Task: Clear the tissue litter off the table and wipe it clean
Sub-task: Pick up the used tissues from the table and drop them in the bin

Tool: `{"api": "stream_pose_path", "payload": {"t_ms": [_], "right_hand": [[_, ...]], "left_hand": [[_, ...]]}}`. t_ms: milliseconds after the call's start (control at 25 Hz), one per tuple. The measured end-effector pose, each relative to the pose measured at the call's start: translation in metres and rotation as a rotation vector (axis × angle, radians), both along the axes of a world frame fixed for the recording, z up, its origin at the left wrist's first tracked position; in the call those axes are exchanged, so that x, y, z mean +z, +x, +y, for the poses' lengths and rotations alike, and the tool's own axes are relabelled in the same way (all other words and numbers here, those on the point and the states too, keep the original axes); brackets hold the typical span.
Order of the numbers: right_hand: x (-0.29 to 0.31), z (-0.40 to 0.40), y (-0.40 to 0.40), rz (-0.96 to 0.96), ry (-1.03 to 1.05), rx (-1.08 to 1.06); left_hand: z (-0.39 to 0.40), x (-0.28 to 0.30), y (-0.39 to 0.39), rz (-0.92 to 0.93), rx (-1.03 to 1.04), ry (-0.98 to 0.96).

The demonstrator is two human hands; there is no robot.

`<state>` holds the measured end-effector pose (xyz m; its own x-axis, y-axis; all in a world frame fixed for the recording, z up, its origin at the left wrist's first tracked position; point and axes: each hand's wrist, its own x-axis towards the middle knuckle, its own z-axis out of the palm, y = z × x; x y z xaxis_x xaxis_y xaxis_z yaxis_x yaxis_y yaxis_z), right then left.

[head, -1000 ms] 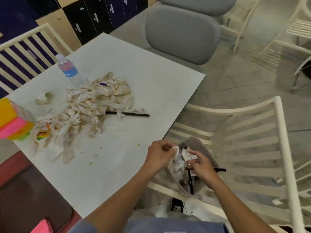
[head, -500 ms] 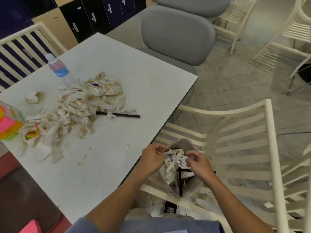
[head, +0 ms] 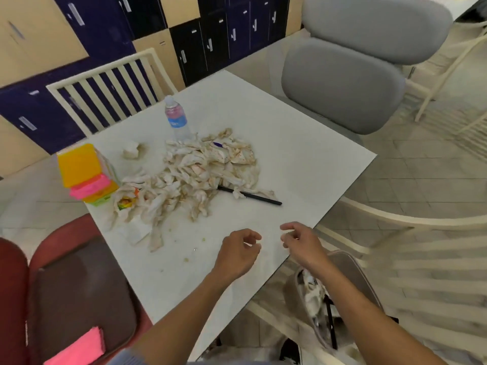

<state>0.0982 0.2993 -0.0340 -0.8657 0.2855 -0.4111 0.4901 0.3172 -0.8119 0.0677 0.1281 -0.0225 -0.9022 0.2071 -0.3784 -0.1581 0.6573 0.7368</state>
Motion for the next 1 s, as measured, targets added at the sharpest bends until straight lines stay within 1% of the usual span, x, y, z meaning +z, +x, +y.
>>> {"api": "stream_pose_path", "payload": {"t_ms": [200, 400, 600, 680, 760, 880, 1000], "right_hand": [[0.003, -0.049, -0.067, 0.011, 0.149, 0.129], [-0.004, -0.109, -0.117, 0.049, 0.162, 0.289], [-0.025, -0.159, -0.152, 0.106, 0.238, 0.469], [-0.032, -0.168, -0.161, 0.083, 0.282, 0.450], [-0.033, -0.173, -0.164, 0.074, 0.293, 0.372], [-0.030, -0.178, -0.164, 0.107, 0.235, 0.249], [-0.015, -0.173, -0.159, 0.128, 0.127, 0.152]], "left_hand": [[-0.066, 0.002, -0.037, 0.022, 0.077, 0.000], [-0.118, -0.005, -0.075, 0.037, 0.127, -0.008], [-0.147, -0.020, -0.106, 0.042, 0.124, -0.014], [-0.150, -0.026, -0.116, 0.076, 0.099, -0.050], [-0.151, -0.031, -0.123, 0.104, 0.067, -0.078], [-0.150, -0.035, -0.133, 0.093, 0.019, -0.117], [-0.145, -0.038, -0.140, 0.123, -0.030, -0.191]]}}
